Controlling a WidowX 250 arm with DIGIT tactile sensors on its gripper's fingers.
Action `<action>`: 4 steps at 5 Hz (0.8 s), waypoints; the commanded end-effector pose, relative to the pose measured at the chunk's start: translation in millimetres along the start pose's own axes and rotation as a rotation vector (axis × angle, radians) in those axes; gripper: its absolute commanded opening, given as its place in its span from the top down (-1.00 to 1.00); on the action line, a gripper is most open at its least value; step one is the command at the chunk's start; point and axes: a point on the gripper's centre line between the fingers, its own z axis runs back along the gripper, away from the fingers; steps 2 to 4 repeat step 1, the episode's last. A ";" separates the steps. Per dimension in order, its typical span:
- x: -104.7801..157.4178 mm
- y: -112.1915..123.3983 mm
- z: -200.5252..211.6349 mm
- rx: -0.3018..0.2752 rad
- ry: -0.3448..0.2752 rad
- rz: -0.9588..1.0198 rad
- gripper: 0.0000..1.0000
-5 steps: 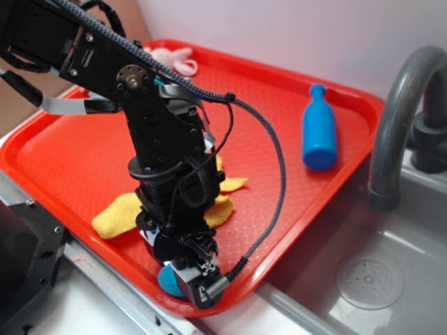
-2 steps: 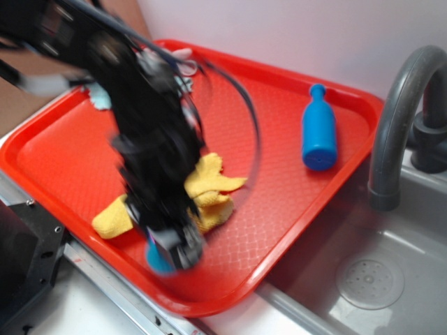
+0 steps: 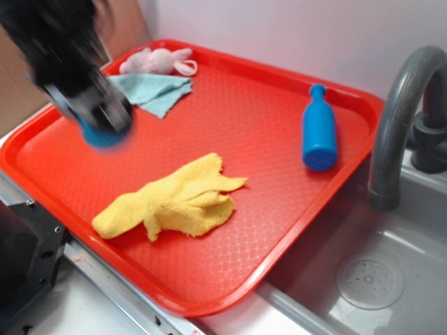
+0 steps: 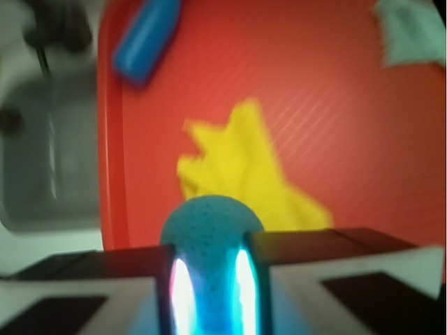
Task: Grab the blue ball.
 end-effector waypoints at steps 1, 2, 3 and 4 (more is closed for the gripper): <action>-4.7 27.5 37.0 0.121 -0.079 0.043 1.00; -4.7 27.5 37.0 0.121 -0.079 0.043 1.00; -4.7 27.5 37.0 0.121 -0.079 0.043 1.00; -4.7 27.5 37.0 0.121 -0.079 0.043 1.00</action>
